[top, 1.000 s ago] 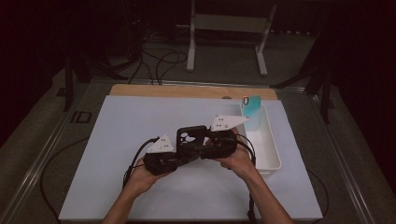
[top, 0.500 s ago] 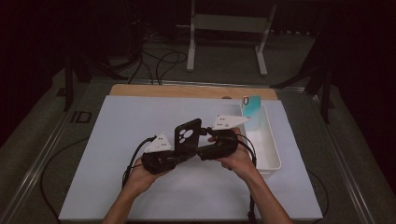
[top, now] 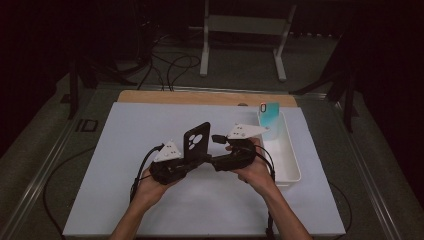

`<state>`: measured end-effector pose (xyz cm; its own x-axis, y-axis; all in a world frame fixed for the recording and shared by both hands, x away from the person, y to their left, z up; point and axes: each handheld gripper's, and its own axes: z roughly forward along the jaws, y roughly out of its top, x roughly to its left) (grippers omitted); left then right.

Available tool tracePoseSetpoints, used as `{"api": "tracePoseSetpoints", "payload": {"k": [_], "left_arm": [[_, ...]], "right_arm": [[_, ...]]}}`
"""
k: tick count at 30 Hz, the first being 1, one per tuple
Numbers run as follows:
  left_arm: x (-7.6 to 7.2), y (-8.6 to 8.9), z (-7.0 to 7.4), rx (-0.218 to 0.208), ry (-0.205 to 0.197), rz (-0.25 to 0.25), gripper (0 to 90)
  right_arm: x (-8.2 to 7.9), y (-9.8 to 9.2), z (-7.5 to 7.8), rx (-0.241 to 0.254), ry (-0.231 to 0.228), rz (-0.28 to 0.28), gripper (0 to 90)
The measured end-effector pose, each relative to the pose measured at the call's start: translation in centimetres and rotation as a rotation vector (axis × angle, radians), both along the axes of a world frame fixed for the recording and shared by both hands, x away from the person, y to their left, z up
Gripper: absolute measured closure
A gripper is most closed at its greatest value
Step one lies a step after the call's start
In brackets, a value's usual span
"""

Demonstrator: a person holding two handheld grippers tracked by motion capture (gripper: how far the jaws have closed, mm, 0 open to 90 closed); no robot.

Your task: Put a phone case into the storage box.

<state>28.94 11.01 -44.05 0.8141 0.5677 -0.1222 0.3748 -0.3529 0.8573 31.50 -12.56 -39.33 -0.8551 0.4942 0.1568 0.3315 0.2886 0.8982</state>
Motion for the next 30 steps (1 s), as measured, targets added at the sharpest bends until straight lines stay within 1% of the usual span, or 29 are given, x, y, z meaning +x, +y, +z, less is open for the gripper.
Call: {"api": "tracePoseSetpoints", "payload": {"k": [8,9,16,22,26,28,30], "left_arm": [[0.1,0.1,-0.1,0.01,-0.004,0.025,85.2],[0.1,0.1,-0.1,0.008,-0.004,0.026,85.2],[0.2,0.2,-0.2,0.015,-0.007,0.044,85.2],[0.3,0.1,-0.3,0.02,-0.005,0.05,85.1],[0.3,0.1,-0.4,0.023,-0.005,0.056,85.1],[0.3,0.0,-0.5,0.024,-0.001,0.059,85.1],[0.4,0.0,-0.6,0.027,0.0,0.06,85.1]], "right_arm": [[0.1,0.0,0.1,-0.004,0.005,-0.032,22.0],[0.1,0.0,0.1,0.002,0.008,-0.037,21.9],[0.3,0.1,0.1,-0.018,0.018,-0.07,21.7],[0.4,0.2,0.5,-0.012,0.025,-0.104,21.2],[0.3,0.5,0.9,0.001,0.026,-0.113,20.0],[0.3,0.6,1.1,-0.007,0.025,-0.115,18.5],[0.2,0.8,1.2,0.0,0.026,-0.117,17.3]]}}
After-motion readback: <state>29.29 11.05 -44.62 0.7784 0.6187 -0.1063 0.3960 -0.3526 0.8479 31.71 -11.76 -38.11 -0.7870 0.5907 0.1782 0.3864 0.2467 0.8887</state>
